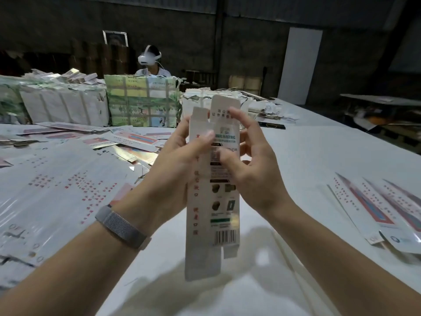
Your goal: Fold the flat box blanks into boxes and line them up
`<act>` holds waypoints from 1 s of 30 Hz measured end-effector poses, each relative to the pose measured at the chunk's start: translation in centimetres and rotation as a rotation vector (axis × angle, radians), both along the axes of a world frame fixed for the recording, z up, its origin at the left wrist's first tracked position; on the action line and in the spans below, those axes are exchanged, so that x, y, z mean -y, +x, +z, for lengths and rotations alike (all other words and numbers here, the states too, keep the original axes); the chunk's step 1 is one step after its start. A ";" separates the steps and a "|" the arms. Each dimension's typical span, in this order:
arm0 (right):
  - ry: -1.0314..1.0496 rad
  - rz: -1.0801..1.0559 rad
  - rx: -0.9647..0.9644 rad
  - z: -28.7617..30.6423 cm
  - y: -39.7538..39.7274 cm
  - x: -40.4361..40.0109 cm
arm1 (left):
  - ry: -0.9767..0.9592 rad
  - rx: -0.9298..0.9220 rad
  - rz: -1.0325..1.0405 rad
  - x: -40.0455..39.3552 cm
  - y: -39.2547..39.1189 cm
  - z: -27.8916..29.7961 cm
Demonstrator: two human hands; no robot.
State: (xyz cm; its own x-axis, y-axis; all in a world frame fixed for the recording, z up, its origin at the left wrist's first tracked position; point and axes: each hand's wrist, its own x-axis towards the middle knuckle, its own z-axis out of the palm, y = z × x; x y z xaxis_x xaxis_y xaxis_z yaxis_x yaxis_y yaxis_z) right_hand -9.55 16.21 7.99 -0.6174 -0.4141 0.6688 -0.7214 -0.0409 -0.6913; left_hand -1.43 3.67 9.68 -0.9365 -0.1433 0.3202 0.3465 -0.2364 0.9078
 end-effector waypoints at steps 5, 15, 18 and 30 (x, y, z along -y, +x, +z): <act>0.032 -0.217 -0.008 0.2 -0.6 0.1 | 0.053 0.039 -0.309 -0.3 -0.7 -1.4; -0.200 0.072 0.344 1.1 -0.6 -0.3 | -0.001 -0.047 0.123 -0.2 -1.7 -2.3; -0.193 -0.007 0.195 1.0 -0.8 -0.3 | -0.047 -0.071 0.164 -0.1 -1.7 -2.4; 0.079 -0.212 -0.039 1.6 -0.6 -0.6 | -0.059 -0.006 -0.156 0.0 -1.2 -3.1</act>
